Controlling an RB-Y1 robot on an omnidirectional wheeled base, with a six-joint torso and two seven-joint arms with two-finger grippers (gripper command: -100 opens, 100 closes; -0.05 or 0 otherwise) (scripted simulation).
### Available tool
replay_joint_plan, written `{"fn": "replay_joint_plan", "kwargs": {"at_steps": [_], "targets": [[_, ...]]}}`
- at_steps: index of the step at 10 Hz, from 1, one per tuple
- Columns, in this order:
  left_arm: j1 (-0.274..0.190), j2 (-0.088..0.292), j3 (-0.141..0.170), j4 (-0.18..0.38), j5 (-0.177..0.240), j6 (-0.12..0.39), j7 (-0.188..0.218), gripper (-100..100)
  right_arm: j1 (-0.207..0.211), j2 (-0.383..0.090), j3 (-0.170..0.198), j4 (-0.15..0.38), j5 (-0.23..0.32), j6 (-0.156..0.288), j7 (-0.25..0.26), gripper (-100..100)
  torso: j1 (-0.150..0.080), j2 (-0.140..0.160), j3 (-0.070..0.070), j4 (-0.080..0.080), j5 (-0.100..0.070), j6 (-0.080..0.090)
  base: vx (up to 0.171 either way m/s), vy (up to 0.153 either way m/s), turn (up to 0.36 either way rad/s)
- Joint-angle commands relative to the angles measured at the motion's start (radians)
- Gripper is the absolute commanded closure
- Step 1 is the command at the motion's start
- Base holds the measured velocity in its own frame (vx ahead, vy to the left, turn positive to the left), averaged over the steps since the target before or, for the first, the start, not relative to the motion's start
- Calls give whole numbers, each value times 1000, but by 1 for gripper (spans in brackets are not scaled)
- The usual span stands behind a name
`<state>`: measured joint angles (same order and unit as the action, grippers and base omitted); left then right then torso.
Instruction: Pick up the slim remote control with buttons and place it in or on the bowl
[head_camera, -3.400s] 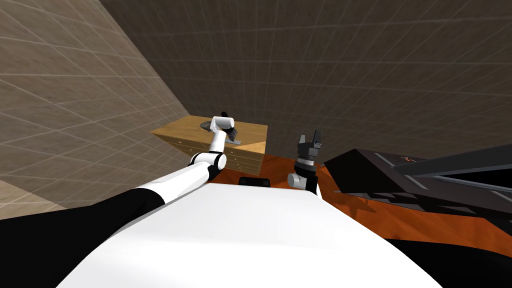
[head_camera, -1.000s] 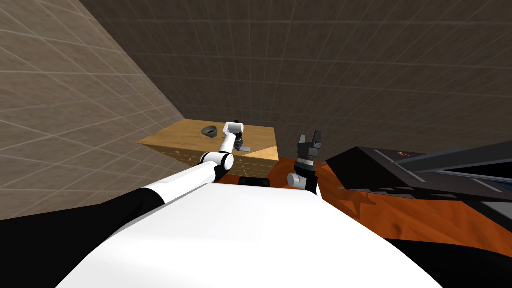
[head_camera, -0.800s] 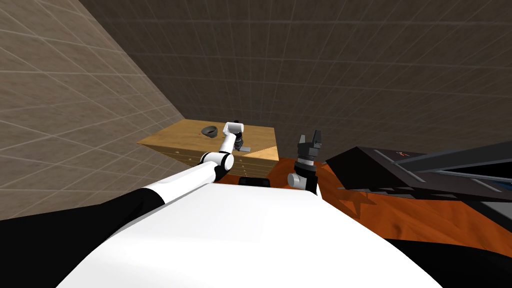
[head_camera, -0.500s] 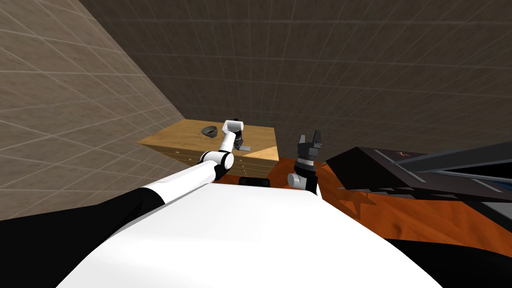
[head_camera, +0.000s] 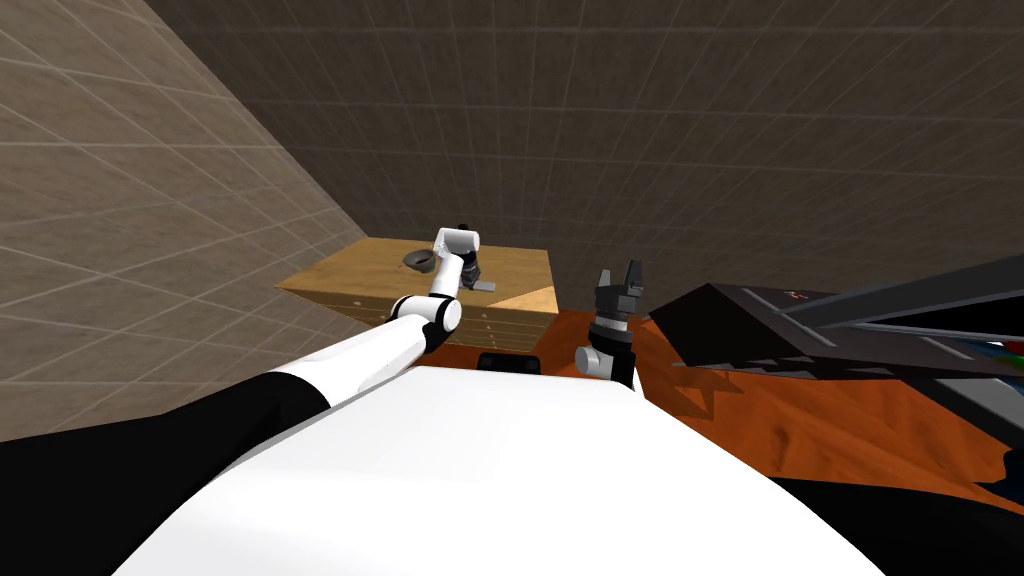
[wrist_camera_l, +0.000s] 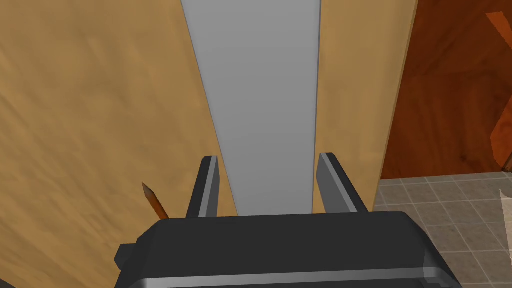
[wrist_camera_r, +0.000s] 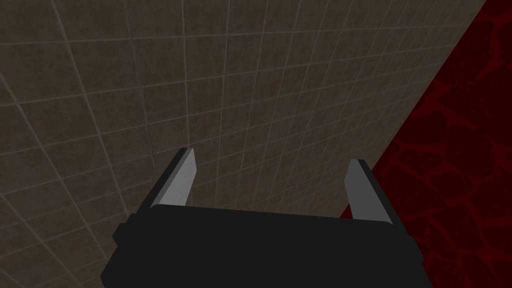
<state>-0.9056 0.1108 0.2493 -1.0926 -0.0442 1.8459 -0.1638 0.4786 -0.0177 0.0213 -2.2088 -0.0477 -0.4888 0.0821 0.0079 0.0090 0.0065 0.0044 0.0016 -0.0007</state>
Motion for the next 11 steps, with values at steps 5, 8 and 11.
{"fn": "replay_joint_plan", "kwargs": {"at_steps": [5,8,11], "targets": [[-53,144,-33,-14,77,-45,-44,100,0,0,0,0,0,0,0,0,4,-3,-1,1,1,2,-77,143,-196],[-62,223,-60,-21,126,-54,-76,100,0,0,0,0,0,0,0,0,6,-2,-1,0,1,4,-75,188,-241],[-61,307,-85,-19,178,-57,-104,100,0,0,0,0,0,0,0,0,5,-3,-2,-1,0,3,-82,168,-250]]}}
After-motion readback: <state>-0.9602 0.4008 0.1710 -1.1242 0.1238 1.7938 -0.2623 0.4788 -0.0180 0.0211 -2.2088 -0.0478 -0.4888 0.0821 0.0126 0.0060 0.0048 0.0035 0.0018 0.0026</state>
